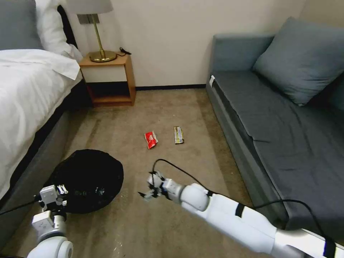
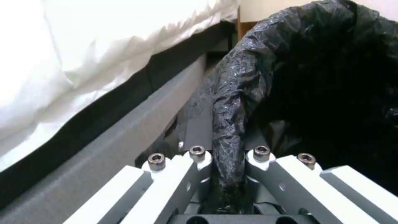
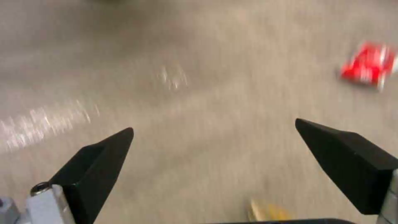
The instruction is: Pick up the trash bin, then pick up the garbage on the floor and place it into the trash bin.
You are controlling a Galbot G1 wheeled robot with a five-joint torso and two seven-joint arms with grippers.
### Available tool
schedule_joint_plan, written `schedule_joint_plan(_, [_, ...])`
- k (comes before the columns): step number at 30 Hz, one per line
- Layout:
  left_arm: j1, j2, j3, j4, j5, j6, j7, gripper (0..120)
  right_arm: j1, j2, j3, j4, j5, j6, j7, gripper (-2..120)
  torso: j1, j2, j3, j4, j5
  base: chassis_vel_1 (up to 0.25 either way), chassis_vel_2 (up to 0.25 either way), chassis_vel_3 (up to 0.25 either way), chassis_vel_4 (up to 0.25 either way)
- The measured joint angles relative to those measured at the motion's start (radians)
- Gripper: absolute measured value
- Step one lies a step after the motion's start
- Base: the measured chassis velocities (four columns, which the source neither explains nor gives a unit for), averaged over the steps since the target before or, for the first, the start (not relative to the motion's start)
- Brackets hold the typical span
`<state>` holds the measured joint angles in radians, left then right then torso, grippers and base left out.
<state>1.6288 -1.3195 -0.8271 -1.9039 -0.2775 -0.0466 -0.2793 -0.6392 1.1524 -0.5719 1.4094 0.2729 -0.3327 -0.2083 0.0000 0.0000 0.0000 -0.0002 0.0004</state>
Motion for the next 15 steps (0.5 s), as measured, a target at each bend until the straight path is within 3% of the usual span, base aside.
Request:
schedule_joint_plan(5, [0.008, -0.006, 0.000, -0.001, 0.007, -0.009, 0.000, 5, -0.005, 0.010, 0.042, -0.121, -0.040, -0.037, -0.054, 100, 0.000, 0.000, 0.000, 0.0003, 0.0000, 0.000, 0.000, 0.000, 0.000])
schedule_joint_plan(15, [0.013, -0.007, 0.001, -0.002, 0.008, -0.014, 0.000, 5, -0.005, 0.046, 0.121, -0.306, -0.115, -0.022, -0.083, 100, 0.000, 0.000, 0.000, 0.0002, -0.0003, 0.000, 0.000, 0.000, 0.000])
